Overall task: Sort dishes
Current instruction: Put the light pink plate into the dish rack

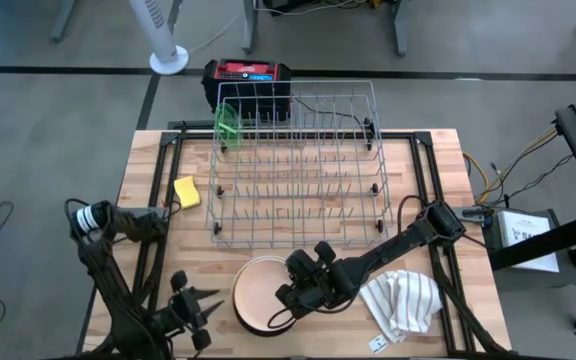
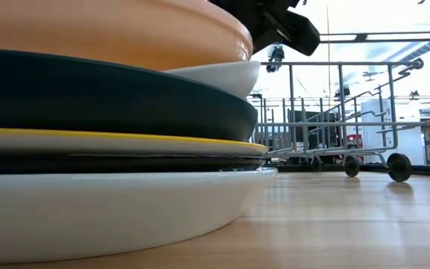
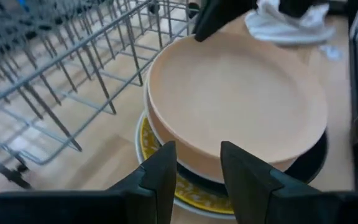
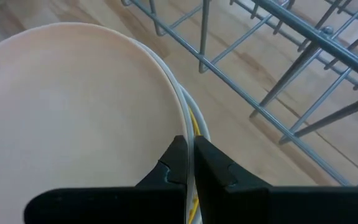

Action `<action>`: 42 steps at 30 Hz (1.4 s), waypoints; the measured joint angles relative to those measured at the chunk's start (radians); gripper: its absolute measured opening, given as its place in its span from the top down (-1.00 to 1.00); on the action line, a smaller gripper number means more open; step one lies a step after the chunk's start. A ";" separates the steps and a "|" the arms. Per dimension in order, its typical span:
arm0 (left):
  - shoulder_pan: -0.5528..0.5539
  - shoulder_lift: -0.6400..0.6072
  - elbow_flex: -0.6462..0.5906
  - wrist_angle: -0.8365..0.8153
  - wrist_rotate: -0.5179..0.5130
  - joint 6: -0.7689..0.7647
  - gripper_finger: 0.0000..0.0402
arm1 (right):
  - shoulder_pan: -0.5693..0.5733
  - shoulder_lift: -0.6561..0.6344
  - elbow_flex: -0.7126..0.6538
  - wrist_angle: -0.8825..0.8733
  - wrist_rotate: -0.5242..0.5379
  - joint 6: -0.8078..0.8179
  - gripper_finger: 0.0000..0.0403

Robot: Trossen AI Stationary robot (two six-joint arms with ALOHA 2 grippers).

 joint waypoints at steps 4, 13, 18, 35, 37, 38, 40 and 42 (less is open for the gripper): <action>0.010 -0.044 -0.034 0.021 0.007 -0.103 0.43 | 0.006 0.000 0.000 0.000 0.020 -0.005 1.00; 0.030 -0.094 -0.157 0.268 0.029 -0.068 0.43 | 0.018 0.000 0.000 0.004 0.046 -0.001 1.00; 0.054 -0.124 -0.208 0.280 0.027 -0.108 0.43 | 0.018 0.000 0.000 0.006 0.046 -0.001 1.00; 0.044 -0.251 -0.347 0.548 0.074 0.152 0.43 | 0.018 0.000 -0.003 0.006 0.067 -0.008 1.00; 0.030 -0.287 -0.351 0.635 0.076 0.332 0.43 | 0.018 0.000 -0.003 0.006 0.072 -0.018 1.00; 0.026 -0.303 -0.364 0.685 0.085 0.407 0.43 | 0.018 0.000 -0.003 0.007 0.074 -0.027 1.00; 0.026 -0.336 -0.412 0.782 0.103 0.506 0.43 | 0.018 0.000 -0.003 0.007 0.092 -0.048 1.00; 0.027 -0.355 -0.479 0.946 0.102 0.601 0.43 | 0.020 0.000 -0.003 0.008 0.119 -0.065 1.00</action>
